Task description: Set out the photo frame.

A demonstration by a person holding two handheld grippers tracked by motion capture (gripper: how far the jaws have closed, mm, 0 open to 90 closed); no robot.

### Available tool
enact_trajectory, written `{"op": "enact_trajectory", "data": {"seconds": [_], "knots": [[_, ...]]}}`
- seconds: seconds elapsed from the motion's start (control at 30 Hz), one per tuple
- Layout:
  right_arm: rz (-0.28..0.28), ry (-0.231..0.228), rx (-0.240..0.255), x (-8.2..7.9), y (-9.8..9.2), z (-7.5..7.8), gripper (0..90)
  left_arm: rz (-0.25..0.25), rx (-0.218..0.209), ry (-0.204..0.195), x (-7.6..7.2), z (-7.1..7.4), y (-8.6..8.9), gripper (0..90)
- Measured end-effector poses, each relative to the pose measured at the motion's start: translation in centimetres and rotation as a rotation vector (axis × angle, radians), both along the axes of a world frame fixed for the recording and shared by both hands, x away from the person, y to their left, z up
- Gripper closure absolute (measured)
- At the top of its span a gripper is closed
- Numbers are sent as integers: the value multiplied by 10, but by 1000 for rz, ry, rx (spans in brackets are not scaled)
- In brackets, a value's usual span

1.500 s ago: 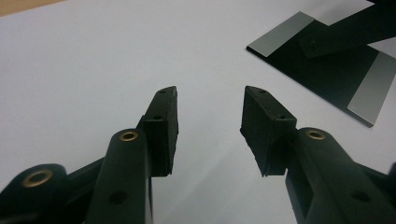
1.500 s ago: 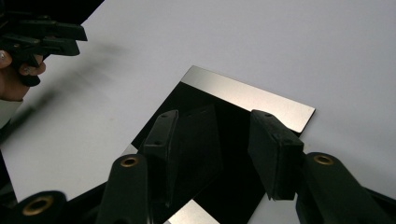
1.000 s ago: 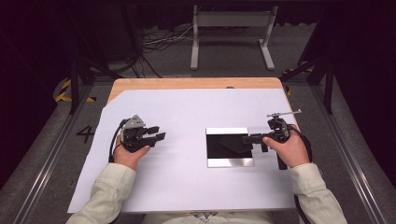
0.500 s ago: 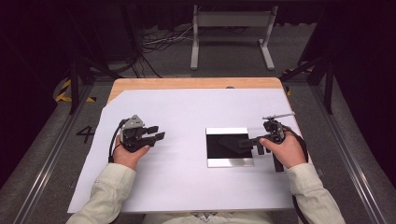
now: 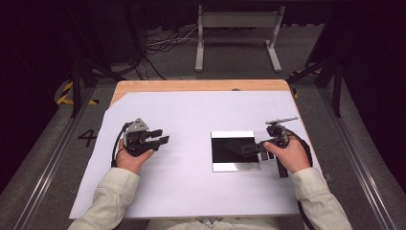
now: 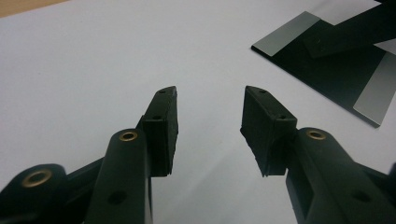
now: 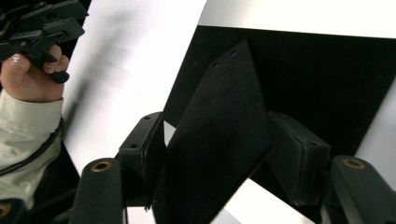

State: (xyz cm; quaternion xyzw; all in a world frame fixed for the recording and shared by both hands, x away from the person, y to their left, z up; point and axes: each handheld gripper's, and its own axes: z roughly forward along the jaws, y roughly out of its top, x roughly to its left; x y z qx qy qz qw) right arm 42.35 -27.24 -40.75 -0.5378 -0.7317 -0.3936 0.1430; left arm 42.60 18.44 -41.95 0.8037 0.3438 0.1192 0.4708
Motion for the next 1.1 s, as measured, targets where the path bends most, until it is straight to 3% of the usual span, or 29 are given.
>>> {"op": "enact_trajectory", "data": {"seconds": [0.2, 0.5, 0.8, 1.1], "knots": [[28, 3, 13, 0, 1, 2, 532, -1, -1, 3, 0, 0, 0, 564], [59, -30, 11, -2, 1, 7, 563, 0, 1, 7, -1, -1, -1, 560], [126, -79, -32, -10, 1, 20, 598, -4, 6, 1, -1, -1, -2, 558], [178, -113, -43, -18, 2, 29, 678, -3, 7, 0, -1, -1, -2, 557]]}}
